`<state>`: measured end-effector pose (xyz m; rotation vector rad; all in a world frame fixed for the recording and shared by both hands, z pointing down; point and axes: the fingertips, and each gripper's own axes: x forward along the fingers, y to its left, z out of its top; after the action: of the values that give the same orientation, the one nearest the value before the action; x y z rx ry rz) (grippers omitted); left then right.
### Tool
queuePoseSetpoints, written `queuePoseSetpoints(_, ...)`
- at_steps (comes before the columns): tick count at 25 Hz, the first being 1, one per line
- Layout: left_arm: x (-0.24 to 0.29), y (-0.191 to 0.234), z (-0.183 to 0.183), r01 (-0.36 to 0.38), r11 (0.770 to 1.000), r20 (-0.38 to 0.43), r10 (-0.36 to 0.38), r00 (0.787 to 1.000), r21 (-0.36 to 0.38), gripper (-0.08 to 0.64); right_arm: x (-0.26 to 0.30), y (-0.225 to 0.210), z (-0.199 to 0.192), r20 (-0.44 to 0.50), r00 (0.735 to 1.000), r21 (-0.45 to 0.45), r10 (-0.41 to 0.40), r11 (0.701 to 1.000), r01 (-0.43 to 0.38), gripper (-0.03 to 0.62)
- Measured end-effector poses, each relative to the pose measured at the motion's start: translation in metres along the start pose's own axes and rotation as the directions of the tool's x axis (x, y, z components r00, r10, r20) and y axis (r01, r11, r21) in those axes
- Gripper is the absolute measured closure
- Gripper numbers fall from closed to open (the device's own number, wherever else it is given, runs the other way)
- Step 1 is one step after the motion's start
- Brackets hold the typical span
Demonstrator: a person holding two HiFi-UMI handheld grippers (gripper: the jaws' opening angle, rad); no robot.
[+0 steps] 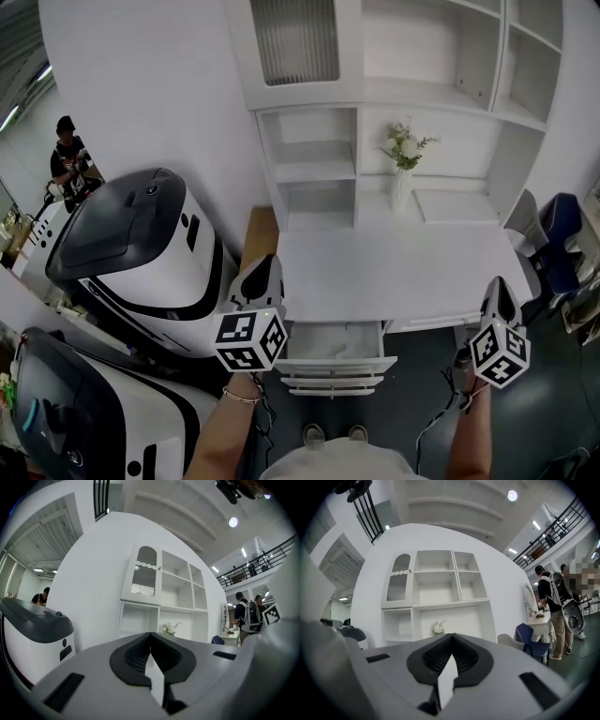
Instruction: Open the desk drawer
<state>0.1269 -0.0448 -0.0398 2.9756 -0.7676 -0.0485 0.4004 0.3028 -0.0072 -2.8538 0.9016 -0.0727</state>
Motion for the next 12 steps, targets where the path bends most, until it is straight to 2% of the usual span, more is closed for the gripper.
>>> queuePoseSetpoints(6,-0.006,0.005,-0.004,-0.026,1.0,-0.009,0.026,1.0,-0.005,0.542,0.008,0.021,-0.009,-0.051,0.994,-0.016,0.096,0.995,-0.096,0.589)
queuePoseSetpoints(12,-0.012,0.005,-0.011,-0.043,0.999,-0.02,0.043,0.999,-0.029,0.543,0.007,0.033,-0.009,-0.058,0.99,-0.042,0.125,0.991,-0.128,0.589)
